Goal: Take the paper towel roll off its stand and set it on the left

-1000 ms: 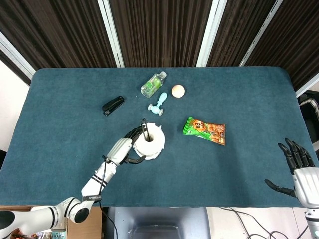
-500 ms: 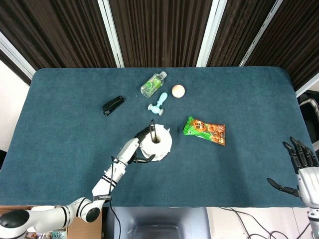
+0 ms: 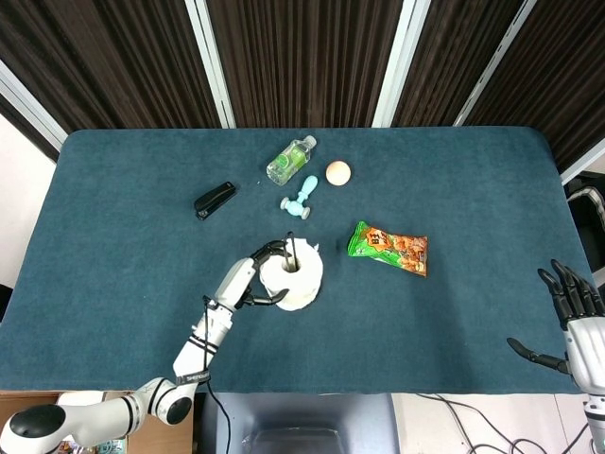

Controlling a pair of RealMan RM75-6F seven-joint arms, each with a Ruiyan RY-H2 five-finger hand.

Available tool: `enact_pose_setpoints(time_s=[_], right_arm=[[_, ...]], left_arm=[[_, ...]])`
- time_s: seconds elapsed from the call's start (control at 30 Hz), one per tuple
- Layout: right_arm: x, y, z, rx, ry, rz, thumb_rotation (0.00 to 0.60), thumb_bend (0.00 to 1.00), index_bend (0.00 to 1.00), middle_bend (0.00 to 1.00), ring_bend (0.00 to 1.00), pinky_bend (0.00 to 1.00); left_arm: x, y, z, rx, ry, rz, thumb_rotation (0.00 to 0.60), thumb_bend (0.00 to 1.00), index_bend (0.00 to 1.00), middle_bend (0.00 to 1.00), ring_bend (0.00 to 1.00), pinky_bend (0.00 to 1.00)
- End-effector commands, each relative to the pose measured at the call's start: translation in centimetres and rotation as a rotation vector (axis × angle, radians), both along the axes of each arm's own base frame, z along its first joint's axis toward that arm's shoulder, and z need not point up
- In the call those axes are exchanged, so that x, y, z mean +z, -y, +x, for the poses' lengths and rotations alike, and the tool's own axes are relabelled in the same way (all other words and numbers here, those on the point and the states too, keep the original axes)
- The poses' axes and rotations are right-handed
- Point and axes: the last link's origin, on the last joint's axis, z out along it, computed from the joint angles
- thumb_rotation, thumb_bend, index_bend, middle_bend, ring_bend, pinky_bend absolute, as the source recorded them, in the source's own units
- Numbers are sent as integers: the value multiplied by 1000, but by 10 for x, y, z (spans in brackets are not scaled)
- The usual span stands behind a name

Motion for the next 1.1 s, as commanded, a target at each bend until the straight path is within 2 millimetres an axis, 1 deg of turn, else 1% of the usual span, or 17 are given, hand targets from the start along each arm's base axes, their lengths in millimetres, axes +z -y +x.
enact_pose_setpoints(time_s=[0.03,0.17,0.2,0.27,0.3,0.37,0.4,0.5,0.6,0.73,0.87,0.93,1.0,1.1], right_arm=[[0,0,0,0,-1,2,600,124,0,0,0,215],[-1,-1,0,2,-2,4,600,124,0,0,0,215],[-1,-1,0,2,-3,3,600,124,0,0,0,216],[-1,-1,0,2,-3,3,600,124,0,0,0,215],[-1,-1,0,2,-3,4,600,124,0,0,0,215],[-2,0,0,3,-3,4,600,124,0,0,0,215],[-2,0,0,1,-4,4,600,124,0,0,0,216],[-3,1,0,-3,-6,11,600,124,0,0,0,216],[-4,1,0,-6,-10,16,600,124,0,0,0,216],[-7,3,-1,-14,-17,24,600,124,0,0,0,216],[-8,4,-1,-18,-21,33,600,124,0,0,0,215],[-9,4,-1,-21,-24,36,600,124,0,0,0,215],[-9,4,-1,-22,-25,37,600,123,0,0,0,215],[-10,5,-1,-23,-27,34,600,124,0,0,0,215]], left_arm=[[31,-2,4,-46,6,79,600,320,638,562,415,336],[76,3,11,-104,19,155,600,315,638,561,414,348],[91,5,14,-122,20,178,600,316,638,561,414,350],[114,9,18,-150,15,213,600,316,638,561,414,353],[129,12,20,-166,7,241,600,315,637,561,414,353],[152,17,24,-185,3,286,600,314,636,561,414,354],[167,19,26,-194,-1,315,600,314,636,561,414,355],[200,26,30,-210,-14,378,600,314,636,561,414,360],[229,31,31,-208,-33,429,600,316,635,562,414,368],[255,36,28,-189,-59,460,600,316,632,567,414,385],[275,40,12,-146,-85,477,600,315,626,575,417,386],[280,42,-5,-110,-114,484,600,316,626,579,420,387],[280,43,-24,-74,-174,486,600,317,626,579,422,390],[270,46,-62,2,-268,475,600,317,626,580,423,391]])
